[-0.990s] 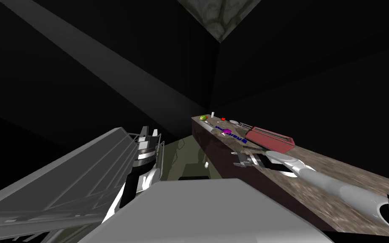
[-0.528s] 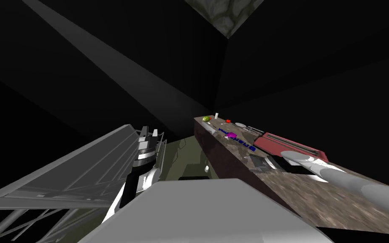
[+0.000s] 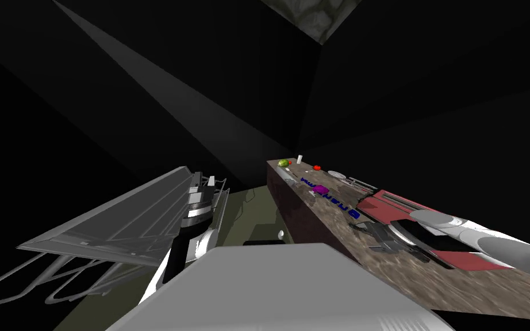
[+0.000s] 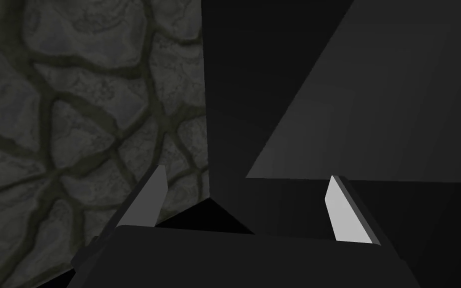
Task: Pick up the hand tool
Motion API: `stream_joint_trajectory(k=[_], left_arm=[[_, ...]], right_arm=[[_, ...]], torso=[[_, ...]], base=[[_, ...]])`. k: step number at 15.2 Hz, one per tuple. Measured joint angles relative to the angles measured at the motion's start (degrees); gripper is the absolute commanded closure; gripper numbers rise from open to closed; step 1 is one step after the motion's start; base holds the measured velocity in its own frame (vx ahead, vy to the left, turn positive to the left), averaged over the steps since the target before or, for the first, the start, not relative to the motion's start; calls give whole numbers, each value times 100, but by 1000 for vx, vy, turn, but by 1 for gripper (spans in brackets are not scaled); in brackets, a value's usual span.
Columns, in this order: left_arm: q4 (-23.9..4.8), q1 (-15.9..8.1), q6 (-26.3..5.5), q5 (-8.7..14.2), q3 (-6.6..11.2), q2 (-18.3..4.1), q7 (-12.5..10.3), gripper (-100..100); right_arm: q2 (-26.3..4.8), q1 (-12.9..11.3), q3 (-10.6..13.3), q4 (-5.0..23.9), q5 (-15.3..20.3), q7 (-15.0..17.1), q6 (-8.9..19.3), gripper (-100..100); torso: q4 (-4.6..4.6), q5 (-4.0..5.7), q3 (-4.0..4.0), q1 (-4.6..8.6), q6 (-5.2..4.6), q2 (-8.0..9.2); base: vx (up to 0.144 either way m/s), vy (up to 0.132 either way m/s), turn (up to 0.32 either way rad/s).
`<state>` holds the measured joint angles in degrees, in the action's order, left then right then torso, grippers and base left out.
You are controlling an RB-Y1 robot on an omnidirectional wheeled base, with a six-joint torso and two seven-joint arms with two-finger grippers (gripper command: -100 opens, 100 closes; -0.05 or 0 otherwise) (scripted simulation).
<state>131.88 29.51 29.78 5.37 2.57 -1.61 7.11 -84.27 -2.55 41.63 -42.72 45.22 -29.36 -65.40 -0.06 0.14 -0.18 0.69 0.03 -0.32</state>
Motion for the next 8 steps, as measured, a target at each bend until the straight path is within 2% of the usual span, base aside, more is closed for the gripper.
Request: stream_joint_trajectory(k=[1, 2, 4, 6, 7, 8], left_arm=[[0, 0, 0, 0, 0, 0, 0, 0], [0, 0, 0, 0, 0, 0, 0, 0], [0, 0, 0, 0, 0, 0, 0, 0], [0, 0, 0, 0, 0, 0, 0, 0], [0, 0, 0, 0, 0, 0, 0, 0], [0, 1, 0, 0, 0, 1, 0, 0]], right_arm=[[-23, 0, 55, 103, 47, -21, -8, -100], [38, -116, 146, 362, 166, -65, -65, -100], [-12, -110, 246, 547, 248, -119, -115, -100], [-151, 49, 339, 544, 267, -130, -71, -100], [-114, 8, 419, 731, 349, -165, -91, -100], [-98, -11, 438, 795, 373, -189, -111, -100]], torso=[[0, 1, 0, -1, -3, -1], [-1, 1, -1, -7, 0, -2], [0, -3, 1, -19, -2, 2], [1, -5, 3, -21, -1, 6], [1, -2, 4, -17, -2, 7], [2, -3, 5, -28, -4, 10]], base=[[51, -130, 151], [39, -110, 120], [38, -103, 108], [28, -128, 185], [11, -79, 54], [13, -25, 139]])
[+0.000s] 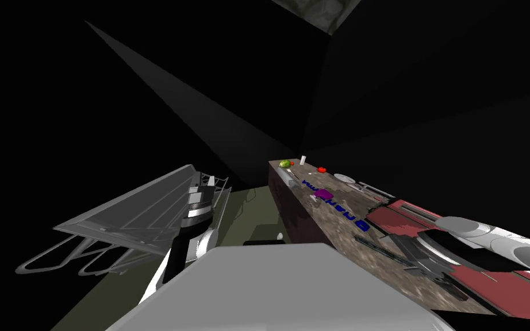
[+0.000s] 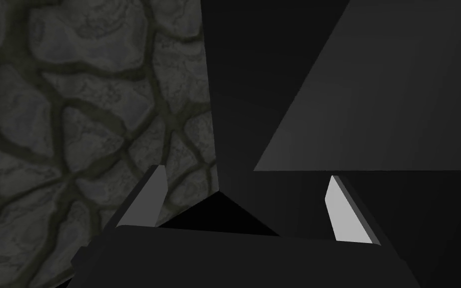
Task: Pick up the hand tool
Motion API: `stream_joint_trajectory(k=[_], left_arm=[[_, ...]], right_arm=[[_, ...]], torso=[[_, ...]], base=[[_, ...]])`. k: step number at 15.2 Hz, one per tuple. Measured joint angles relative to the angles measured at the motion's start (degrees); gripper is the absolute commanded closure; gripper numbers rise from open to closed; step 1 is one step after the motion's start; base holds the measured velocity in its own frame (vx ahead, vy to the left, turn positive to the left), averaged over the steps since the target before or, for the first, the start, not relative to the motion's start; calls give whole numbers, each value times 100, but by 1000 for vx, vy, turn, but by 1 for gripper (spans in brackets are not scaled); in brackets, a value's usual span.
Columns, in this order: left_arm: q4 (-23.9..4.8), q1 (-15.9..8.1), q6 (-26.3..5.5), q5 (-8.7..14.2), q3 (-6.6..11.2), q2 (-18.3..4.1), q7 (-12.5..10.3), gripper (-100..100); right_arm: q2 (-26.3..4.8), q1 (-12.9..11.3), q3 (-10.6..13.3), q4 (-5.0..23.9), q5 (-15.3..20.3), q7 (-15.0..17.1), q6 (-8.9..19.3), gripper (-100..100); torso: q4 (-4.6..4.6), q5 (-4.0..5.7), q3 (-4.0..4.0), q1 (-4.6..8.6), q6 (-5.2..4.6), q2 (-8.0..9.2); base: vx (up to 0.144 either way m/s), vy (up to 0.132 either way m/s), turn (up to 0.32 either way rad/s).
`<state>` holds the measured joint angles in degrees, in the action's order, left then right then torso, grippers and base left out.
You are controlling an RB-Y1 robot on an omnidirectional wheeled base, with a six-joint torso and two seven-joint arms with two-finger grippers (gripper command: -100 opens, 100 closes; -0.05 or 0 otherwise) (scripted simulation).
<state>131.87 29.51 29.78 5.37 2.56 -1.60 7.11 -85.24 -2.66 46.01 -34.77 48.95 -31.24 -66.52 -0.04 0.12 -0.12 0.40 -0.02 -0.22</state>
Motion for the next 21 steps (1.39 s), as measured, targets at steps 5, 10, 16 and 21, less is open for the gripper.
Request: stream_joint_trajectory(k=[5, 10, 16, 21], left_arm=[[0, 0, 0, 0, -1, 1, 0, 0], [0, 0, 0, 0, -1, 1, 0, 0], [0, -1, 0, 0, -1, 1, 0, 0], [0, 0, 0, 0, -1, 1, 0, 0]], right_arm=[[161, 524, -535, 45, 31, -157, 15, -100], [318, 1035, -1058, 228, 65, -369, -43, -100], [397, 1671, -1593, 132, 43, -466, 19, -100], [587, 2350, -2245, 247, 68, -699, 5, -100]], torso=[[0, -13, 0, -51, 2, -1], [1, -13, 3, -49, -2, 5], [2, -13, 5, -50, 1, 8], [1, -13, 1, -50, 1, 1]], base=[[20, 12, 105], [15, 9, 95], [11, 4, 70], [25, 6, 139]])
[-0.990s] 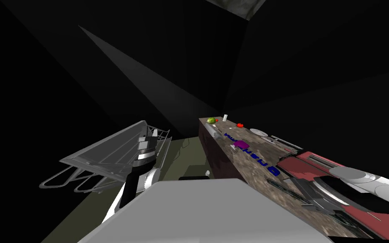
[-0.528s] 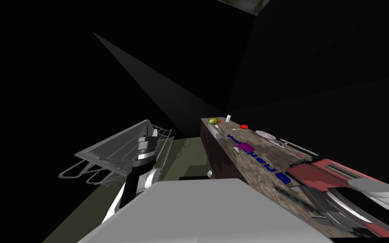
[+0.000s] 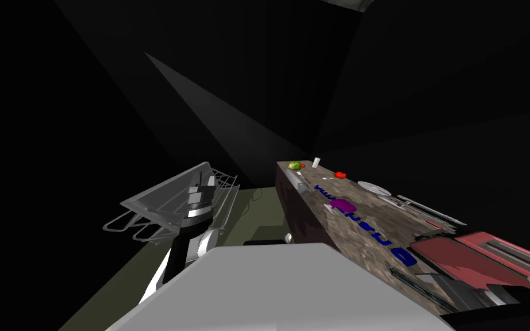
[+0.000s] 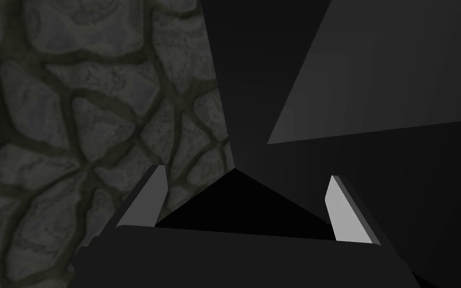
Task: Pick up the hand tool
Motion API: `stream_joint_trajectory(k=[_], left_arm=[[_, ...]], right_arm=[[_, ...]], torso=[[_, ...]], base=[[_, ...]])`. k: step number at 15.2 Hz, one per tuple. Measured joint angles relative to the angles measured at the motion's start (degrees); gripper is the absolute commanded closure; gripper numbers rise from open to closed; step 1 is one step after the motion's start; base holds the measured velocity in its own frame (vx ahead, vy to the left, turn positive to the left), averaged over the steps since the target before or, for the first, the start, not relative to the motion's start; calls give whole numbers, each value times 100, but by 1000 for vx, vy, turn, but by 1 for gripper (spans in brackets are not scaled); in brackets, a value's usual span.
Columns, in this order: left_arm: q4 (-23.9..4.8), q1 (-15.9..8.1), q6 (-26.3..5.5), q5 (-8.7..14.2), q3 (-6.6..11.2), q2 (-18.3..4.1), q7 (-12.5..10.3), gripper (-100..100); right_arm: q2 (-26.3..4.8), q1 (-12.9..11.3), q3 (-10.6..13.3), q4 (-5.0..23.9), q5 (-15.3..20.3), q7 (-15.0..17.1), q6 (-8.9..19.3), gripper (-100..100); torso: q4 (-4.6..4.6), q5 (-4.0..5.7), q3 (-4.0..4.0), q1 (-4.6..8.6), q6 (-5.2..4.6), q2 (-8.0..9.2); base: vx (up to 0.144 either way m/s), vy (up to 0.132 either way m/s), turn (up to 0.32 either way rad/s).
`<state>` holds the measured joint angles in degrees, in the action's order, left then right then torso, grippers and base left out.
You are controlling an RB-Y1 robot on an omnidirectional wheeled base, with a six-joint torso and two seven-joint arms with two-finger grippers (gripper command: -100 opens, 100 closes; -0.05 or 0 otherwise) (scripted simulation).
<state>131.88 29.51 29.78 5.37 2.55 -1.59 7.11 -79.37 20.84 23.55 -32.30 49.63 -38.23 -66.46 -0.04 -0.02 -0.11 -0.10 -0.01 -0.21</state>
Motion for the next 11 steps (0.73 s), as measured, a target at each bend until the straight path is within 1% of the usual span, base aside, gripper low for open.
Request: stream_joint_trajectory(k=[2, 3, 4, 5, 7, 8, 9, 10, 11], left_arm=[[0, 0, 0, 0, 0, 0, 0, 0], [0, 0, 0, 0, 0, 0, 0, 0], [0, 0, 0, 0, 0, 0, 0, 0], [0, 0, 0, 0, 0, 0, 0, 0], [0, 0, 0, 0, 0, 0, 0, 0], [0, 0, 0, 0, 0, 0, 0, 0], [0, 1, 0, 0, 0, 0, 0, 0], [0, 0, 0, 0, 0, 0, 0, 0], [0, 0, 0, 0, 0, 0, 0, 0]], right_arm=[[36, 325, -270, -54, -14, -51, 37, -100], [70, 469, -399, -50, -3, -74, 43, -100], [143, 563, -517, 55, 26, -142, 21, -100], [144, 741, -652, 3, 9, -167, 33, -100], [236, 888, -877, 188, 57, -287, -39, -100], [255, 989, -992, 193, 61, -317, -45, -100], [253, 1111, -1079, 131, 46, -314, -20, -100], [309, 1153, -1169, 231, 70, -367, -37, -100], [350, 1239, -1283, 260, 81, -420, -46, -100]], torso=[[0, -2, 1, -1, -3, 2], [0, -1, 1, -2, 0, 2], [0, 0, 1, -1, -1, 2], [1, -2, 2, 0, -3, 4], [0, -1, 0, -1, 0, 0], [0, -1, 1, 0, -3, 1], [1, -1, 2, 0, -4, 4], [1, 0, 2, 0, 1, 4], [1, -1, 2, -1, 1, 3]], base=[[17, 7, 84], [18, 6, 147], [15, 2, 57], [22, 6, 139], [21, 4, 95], [10, 0, -13], [12, 6, 125], [17, 6, 151], [15, 2, 53]])
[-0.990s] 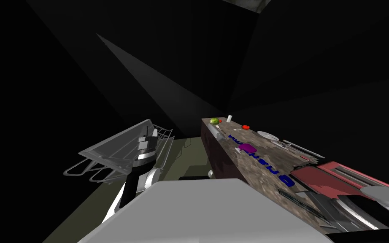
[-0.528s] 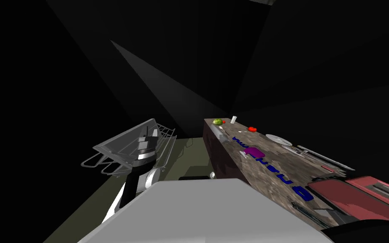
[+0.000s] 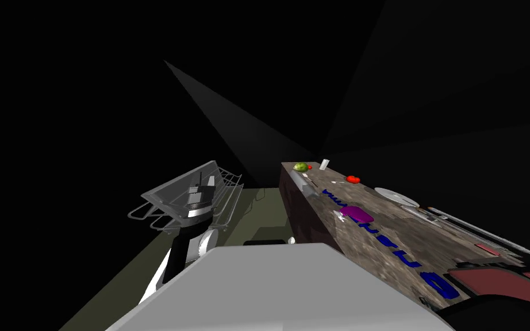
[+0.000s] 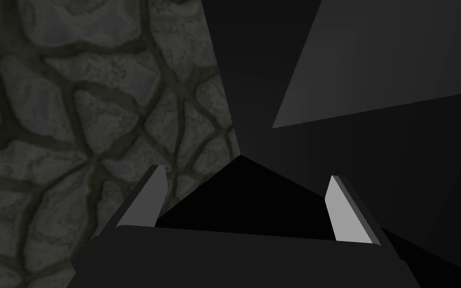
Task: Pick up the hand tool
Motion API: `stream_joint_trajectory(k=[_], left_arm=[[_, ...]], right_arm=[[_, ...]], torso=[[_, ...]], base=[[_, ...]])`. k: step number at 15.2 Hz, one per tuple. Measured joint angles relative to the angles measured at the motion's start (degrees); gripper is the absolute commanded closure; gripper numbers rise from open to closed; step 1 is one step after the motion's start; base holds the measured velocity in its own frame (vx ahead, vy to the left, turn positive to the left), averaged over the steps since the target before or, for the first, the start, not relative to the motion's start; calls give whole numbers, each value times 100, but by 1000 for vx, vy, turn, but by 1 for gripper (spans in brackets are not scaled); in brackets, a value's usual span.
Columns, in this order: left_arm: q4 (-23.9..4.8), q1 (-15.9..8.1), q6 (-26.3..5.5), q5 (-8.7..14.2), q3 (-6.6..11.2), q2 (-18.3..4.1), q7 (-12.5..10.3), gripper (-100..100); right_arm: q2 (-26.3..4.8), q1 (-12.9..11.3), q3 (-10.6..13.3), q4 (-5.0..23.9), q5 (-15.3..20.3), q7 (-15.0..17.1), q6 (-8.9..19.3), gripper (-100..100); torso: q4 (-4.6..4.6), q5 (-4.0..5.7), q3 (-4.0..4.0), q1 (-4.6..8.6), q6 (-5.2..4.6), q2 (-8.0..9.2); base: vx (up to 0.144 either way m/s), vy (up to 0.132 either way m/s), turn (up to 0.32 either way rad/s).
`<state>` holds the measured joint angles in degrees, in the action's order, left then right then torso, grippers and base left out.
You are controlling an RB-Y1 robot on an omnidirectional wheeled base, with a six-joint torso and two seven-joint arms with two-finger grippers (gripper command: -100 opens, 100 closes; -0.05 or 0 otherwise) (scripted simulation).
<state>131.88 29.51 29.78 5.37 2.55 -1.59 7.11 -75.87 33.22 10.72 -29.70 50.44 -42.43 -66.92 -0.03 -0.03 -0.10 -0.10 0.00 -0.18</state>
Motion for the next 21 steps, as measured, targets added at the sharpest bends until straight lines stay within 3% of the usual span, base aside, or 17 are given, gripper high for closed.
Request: stream_joint_trajectory(k=[2, 3, 8, 18, 21], left_arm=[[0, 1, 0, 0, 0, 0, 0, 0], [0, 0, 0, 0, 0, 0, 0, 0], [0, 0, 0, 0, 0, 0, 0, 0], [0, 1, 0, 0, 1, 0, 0, 0], [0, 0, 0, 0, 0, 0, 0, 0]], right_arm=[[-1, 232, -178, -99, -18, 11, 49, -100], [3, 240, -187, -82, -15, 2, 44, 100], [3, 240, -186, -82, -15, 2, 42, 100], [-342, -730, 873, -331, -99, 382, 88, 100], [-331, -1197, 1235, -136, -40, 402, 2, 100]], torso=[[0, 0, 1, 1, -5, 2], [1, 0, 2, 1, -3, 4], [1, 4, 3, 8, -1, 5], [2, 42, 5, 19, -2, 9], [3, 49, 3, 23, 9, 4]], base=[[7, 0, -10], [0, 0, 0], [-3, -2, -28], [-21, -5, -113], [-15, -3, -70]])
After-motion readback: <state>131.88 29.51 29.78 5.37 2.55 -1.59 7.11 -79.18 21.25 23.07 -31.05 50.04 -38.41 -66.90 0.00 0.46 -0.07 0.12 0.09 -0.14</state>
